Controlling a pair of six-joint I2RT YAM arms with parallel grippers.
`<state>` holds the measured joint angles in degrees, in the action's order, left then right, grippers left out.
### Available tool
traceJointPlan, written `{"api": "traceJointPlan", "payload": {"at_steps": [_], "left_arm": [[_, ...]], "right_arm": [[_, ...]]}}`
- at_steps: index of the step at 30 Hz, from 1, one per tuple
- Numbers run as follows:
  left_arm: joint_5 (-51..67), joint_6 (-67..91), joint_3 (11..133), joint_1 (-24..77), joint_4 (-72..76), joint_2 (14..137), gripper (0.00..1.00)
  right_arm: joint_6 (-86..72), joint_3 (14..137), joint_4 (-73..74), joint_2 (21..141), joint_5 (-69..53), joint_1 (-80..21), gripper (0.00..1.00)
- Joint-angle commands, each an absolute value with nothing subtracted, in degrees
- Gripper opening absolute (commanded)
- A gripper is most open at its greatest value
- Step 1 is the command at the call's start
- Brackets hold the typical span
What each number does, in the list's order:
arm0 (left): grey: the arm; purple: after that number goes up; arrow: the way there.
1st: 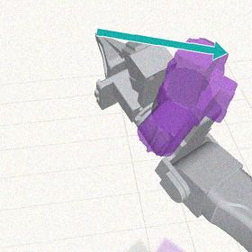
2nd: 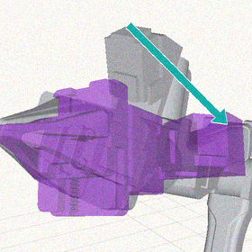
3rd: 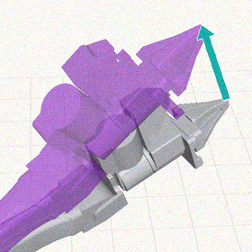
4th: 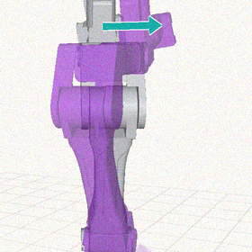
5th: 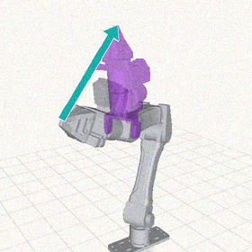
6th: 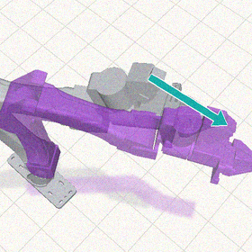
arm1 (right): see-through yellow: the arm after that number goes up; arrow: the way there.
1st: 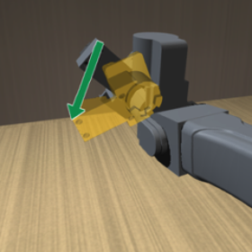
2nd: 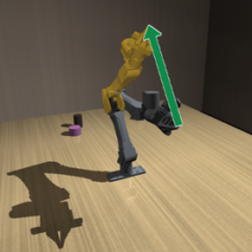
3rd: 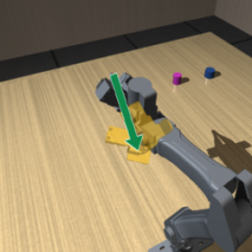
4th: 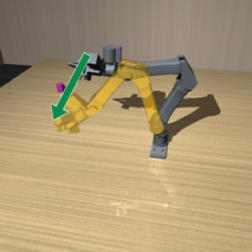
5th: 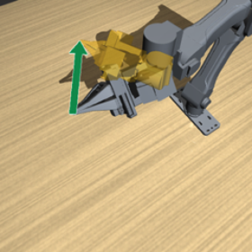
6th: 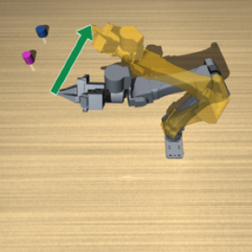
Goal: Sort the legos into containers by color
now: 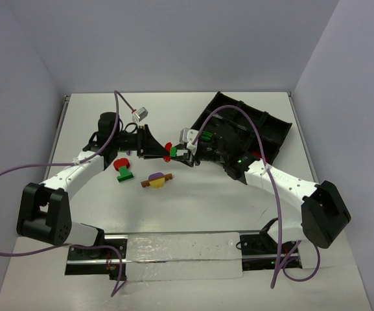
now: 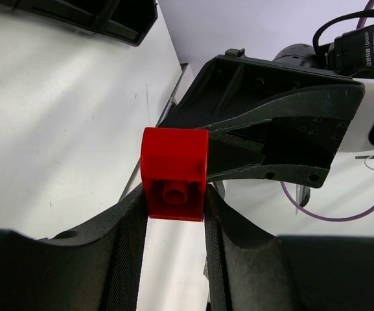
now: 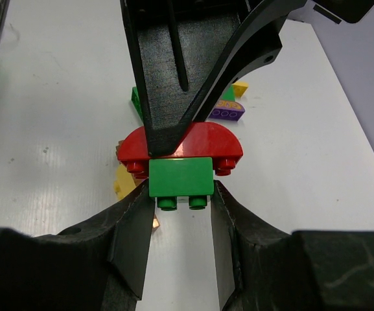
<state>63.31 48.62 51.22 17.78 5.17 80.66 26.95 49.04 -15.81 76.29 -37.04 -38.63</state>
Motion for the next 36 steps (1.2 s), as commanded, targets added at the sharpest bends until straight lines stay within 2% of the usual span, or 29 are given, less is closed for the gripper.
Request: {"api": "traceJointPlan", "payload": {"at_steps": [1,18,23,25,29,36], "left_arm": [[64.5,47.8,50.8,16.3,7.9,78.3,0.00],[63.4,51.2,47.8,11.1,11.2,76.5,0.00],[62.0,49.3,48.5,10.9,9.1,77.0,0.00],[59.0,45.2,50.6,10.9,3.1,77.5,0.00],[52.9,40.0,54.4,10.9,-7.6,77.5,0.00],[44.5,36.2,58.4,10.9,-13.9,78.3,0.00]], "right_arm": [[28.2,48.2,-15.7,76.6,-35.0,-38.5,0.00],[25.1,44.1,-17.1,75.2,-29.6,-34.9,0.00],[22.0,44.4,-18.4,75.6,-22.8,-34.2,0.00],[17.1,45.4,-18.5,76.5,-19.1,-33.2,0.00],[5.8,52.1,-9.8,80.3,-12.4,-30.7,0.00],[-4.5,67.1,8.1,90.1,0.9,-29.8,0.00]]}}
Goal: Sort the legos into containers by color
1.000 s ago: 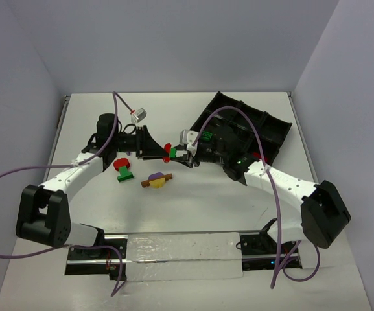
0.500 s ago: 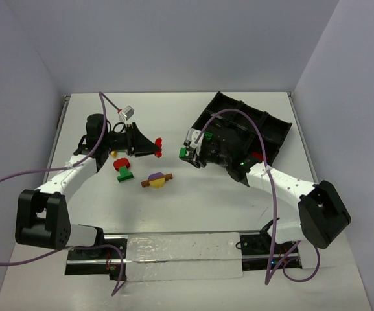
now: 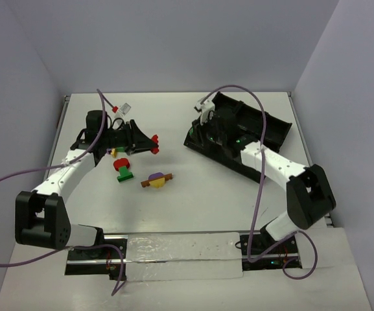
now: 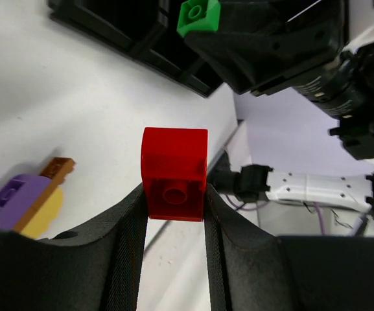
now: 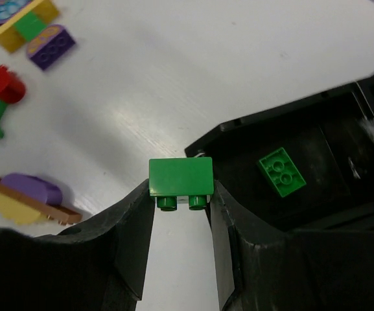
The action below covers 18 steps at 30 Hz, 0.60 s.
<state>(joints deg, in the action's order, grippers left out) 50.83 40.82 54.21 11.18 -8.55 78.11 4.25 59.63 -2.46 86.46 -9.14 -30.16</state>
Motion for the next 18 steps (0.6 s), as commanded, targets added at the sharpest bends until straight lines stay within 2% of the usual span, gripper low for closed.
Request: {"api": "traceJointPlan", "payload": {"at_steps": [1,7,13,18], "left_arm": [[43.9,35.5,58.6,11.0,-14.7,78.4,0.00],[40.0,33.1,59.3,11.2,-16.9,79.3,0.00],[36.5,30.8,60.8,11.7,-19.7,80.2,0.00],[33.0,30.0,62.5,12.7,-22.8,80.2,0.00]], "right_arm": [[-6.3,67.9,8.5,90.9,3.6,-29.5,0.00],[-17.2,74.3,16.9,95.4,10.7,-27.4,0.00],[-21.3,77.0,19.6,98.1,14.3,-26.1,0.00],[-23.0,85.1,23.8,104.1,16.0,-25.5,0.01]]}}
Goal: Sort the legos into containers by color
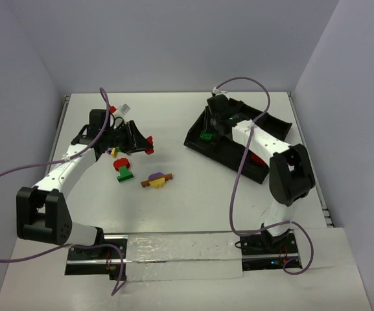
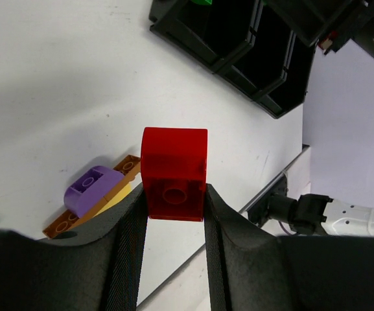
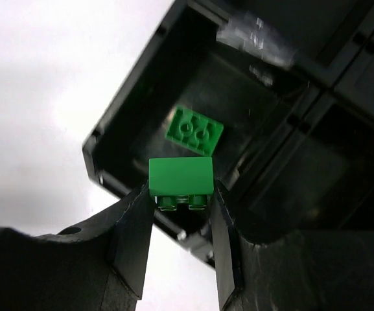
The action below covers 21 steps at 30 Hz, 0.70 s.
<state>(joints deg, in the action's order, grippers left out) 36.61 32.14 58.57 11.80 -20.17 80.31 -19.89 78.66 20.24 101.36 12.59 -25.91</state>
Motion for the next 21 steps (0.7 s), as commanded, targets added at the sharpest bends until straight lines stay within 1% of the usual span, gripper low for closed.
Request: {"api": "traceJointPlan", "payload": {"at_steps": [1,3,5,8,9,10,11,12,15,16,21], "left_arm": [[32.9,30.0,62.7,12.7,-23.0,80.4,0.00],[32.9,30.1,63.1,13.0,-23.3,81.1,0.00],[33.3,29.9,64.2,13.3,-23.5,82.3,0.00],[32.4,29.1,66.3,13.9,-24.9,84.3,0.00],[32.2,29.0,67.1,14.1,-25.1,85.0,0.00],[32.0,28.8,68.2,14.3,-25.3,85.5,0.00],[31.5,28.6,69.1,14.3,-25.7,86.2,0.00],[31.2,28.5,70.2,14.4,-25.9,87.1,0.00],[31.0,28.7,72.9,14.8,-26.3,89.6,0.00],[31.0,28.7,73.3,14.9,-26.4,90.1,0.00],[31.5,29.4,74.7,16.7,-26.0,91.8,0.00]], "right_arm": [[-23.2,87.0,24.4,105.4,16.9,-25.4,0.03],[-23.2,88.7,25.4,106.7,17.6,-25.2,0.07],[-23.1,90.3,25.9,108.3,17.8,-24.7,0.15],[-23.4,92.0,26.9,109.9,16.9,-24.2,0.18],[-23.2,92.2,27.0,110.5,16.3,-24.0,0.25],[-23.0,92.4,27.0,110.8,15.6,-23.9,0.39],[-22.5,92.9,27.0,111.2,15.1,-23.8,0.49],[-21.9,93.3,27.0,111.6,14.8,-23.8,0.56],[-20.3,93.7,27.0,112.0,14.7,-23.8,0.70],[-19.7,93.9,27.0,111.7,14.5,-23.8,0.73],[-18.5,94.4,27.5,109.6,14.5,-23.8,0.74]]}}
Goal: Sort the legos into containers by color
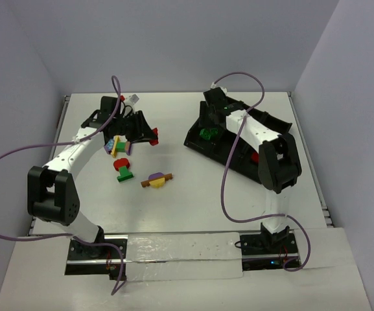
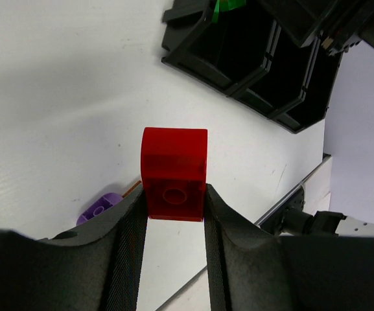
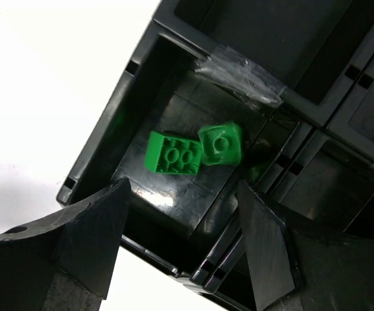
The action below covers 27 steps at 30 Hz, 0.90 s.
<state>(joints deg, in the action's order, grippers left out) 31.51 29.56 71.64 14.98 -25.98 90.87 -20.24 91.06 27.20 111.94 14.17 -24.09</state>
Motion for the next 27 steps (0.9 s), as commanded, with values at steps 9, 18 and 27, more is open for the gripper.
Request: {"api": "traceJointPlan", "payload": {"at_steps": [9,18,27], "left_arm": [[28.9,27.7,81.2,23.8,-28.3,96.1,0.00],[39.6,27.4,76.2,27.0,-15.6,93.9,0.00],[40.0,20.9,74.9,27.4,-14.3,94.0,0.00]], "right_arm": [[-18.5,90.2,29.7,99.1,13.8,-23.3,0.75],[-26.0,79.9,32.7,82.5,-11.5,-22.3,0.76],[-40.4,79.3,29.1,86.0,-24.7,-24.2,0.73]]}}
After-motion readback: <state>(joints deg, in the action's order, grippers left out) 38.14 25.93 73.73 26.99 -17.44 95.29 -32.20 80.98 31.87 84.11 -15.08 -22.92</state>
